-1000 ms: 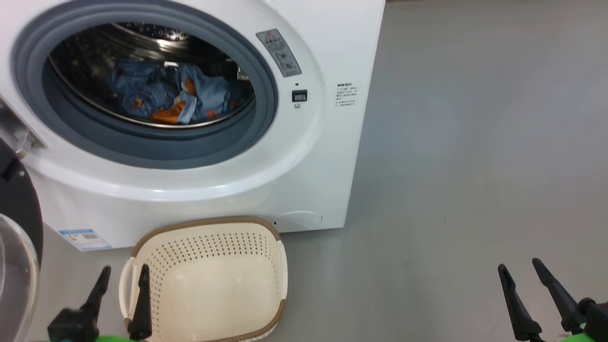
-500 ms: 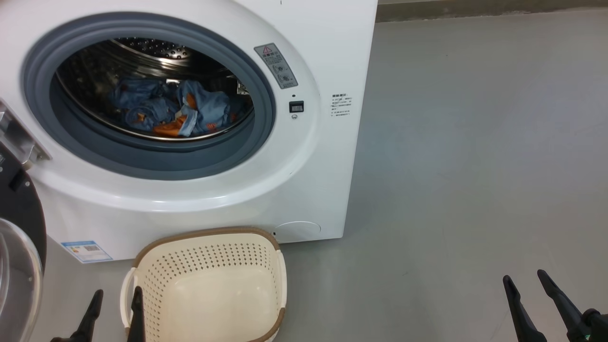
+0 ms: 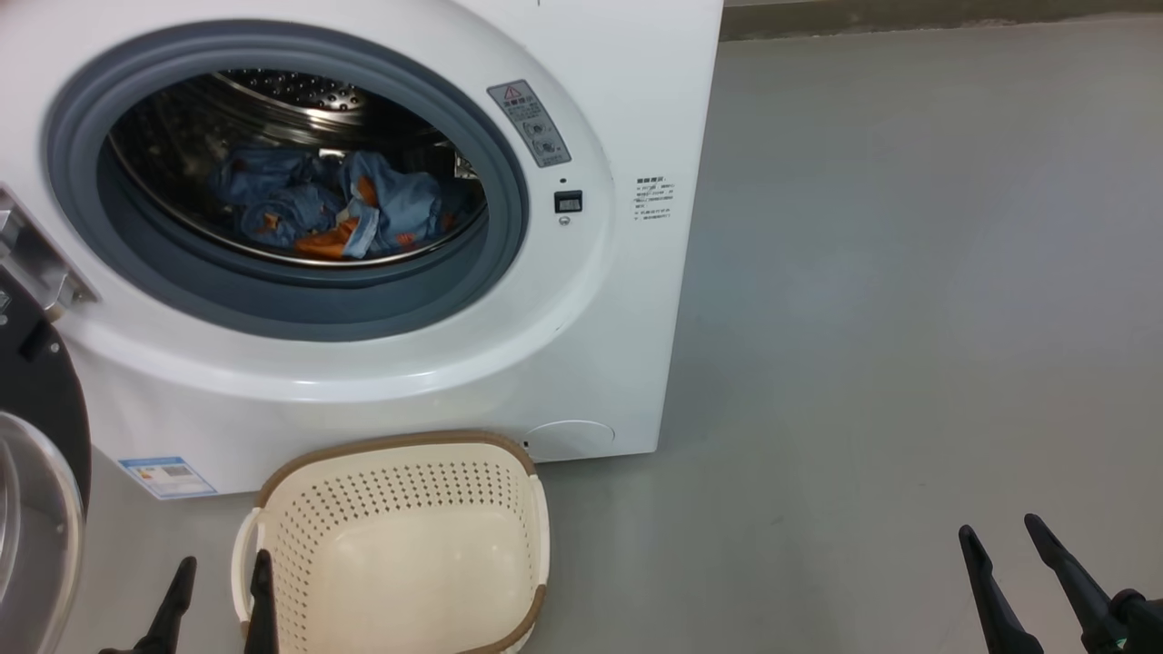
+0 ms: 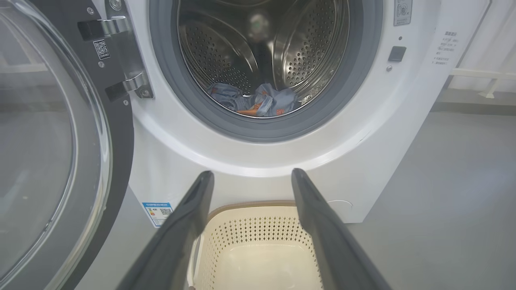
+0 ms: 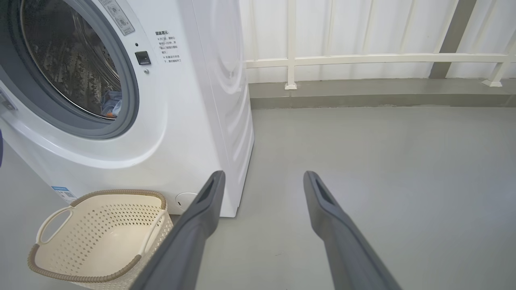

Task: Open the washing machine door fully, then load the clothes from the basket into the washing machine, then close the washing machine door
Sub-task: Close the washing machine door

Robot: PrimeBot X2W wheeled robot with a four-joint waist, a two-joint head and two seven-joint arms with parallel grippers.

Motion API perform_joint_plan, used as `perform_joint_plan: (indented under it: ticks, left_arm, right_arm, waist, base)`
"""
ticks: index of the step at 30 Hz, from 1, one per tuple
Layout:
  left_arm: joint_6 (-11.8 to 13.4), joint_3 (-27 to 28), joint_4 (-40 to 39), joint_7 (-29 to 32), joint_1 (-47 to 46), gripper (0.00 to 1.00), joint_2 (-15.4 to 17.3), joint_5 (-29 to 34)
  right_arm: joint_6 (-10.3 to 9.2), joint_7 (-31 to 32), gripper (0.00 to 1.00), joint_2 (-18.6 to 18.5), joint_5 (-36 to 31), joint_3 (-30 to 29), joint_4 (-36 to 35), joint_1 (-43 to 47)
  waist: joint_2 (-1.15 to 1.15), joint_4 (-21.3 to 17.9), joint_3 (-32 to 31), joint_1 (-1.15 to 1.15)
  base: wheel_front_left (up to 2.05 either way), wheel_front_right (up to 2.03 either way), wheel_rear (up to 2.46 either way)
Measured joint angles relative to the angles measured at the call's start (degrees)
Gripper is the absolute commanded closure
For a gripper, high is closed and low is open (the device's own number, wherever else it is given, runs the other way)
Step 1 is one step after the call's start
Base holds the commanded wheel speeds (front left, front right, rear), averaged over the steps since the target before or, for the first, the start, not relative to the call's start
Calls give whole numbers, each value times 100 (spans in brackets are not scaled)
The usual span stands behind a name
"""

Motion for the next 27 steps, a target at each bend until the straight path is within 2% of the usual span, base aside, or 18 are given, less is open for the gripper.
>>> perform_joint_plan:
  ticks: [15,27]
  left_arm:
    - [-1,-33,-118,0,3,0,1,-48]
    - [-1,-80,-164,0,3,0,1,-46]
  right_arm:
    - [0,0,0,-1,1,31,-11,-16]
    - [0,0,0,-1,0,52,-10,-20]
  waist:
    - [0,55,20,0]
    - [0,105,41,0]
  base:
    - [-142,142,0]
    - [-37,37,0]
